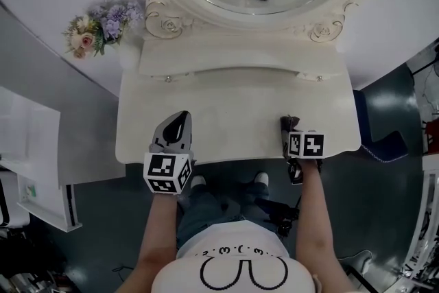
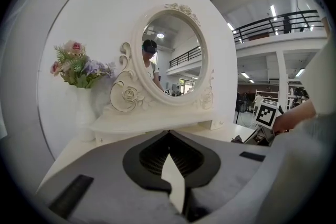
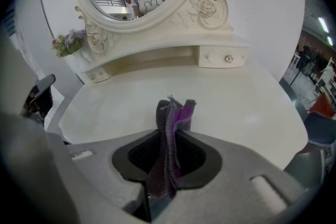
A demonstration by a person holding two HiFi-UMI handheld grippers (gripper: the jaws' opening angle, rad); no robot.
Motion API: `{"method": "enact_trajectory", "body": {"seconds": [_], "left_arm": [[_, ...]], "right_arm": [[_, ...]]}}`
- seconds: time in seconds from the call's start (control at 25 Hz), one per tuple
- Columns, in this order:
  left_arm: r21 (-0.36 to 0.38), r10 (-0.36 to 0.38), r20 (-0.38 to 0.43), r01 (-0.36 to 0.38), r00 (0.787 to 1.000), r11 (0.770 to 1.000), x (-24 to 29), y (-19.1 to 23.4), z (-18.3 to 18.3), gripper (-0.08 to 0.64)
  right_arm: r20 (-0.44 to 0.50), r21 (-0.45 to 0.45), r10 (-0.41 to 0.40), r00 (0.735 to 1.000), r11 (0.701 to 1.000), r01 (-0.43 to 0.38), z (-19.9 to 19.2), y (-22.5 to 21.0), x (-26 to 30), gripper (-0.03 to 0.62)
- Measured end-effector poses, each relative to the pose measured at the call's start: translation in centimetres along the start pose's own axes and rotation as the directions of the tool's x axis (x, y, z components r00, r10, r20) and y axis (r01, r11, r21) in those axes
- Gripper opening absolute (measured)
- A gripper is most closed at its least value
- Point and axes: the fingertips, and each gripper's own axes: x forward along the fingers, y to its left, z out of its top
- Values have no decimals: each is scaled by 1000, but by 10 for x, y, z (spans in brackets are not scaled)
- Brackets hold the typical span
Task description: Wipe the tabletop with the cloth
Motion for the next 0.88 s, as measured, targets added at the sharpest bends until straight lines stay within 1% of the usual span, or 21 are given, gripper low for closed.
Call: {"method": "enact_trajectory", "body": {"seconds": [0.12, 0.24, 0.44, 0.68, 0.88], "left_arm": [[-3, 1, 6, -1, 1000, 1000, -2, 9, 2, -2], [-1, -3, 11, 3, 1000, 1000, -4, 16, 3, -2], [2, -4, 20, 4, 1000, 1000, -10, 32, 5, -2], [-7, 22, 26, -22, 999, 1000, -24, 61, 4, -2], [-16, 41, 34, -41, 999, 999, -38, 82, 3, -2]], "right_arm": [[1, 13, 27, 1000, 1000, -27, 0, 20, 3, 83], [-4, 1, 46, 999, 999, -46, 1, 40, 7, 82], [-5, 6, 106, 994, 994, -106, 5, 80, 15, 81], [-9, -13, 159, 987, 987, -159, 7, 134, 26, 81], [-14, -14, 194, 981, 981, -194, 8, 166, 32, 81]]}}
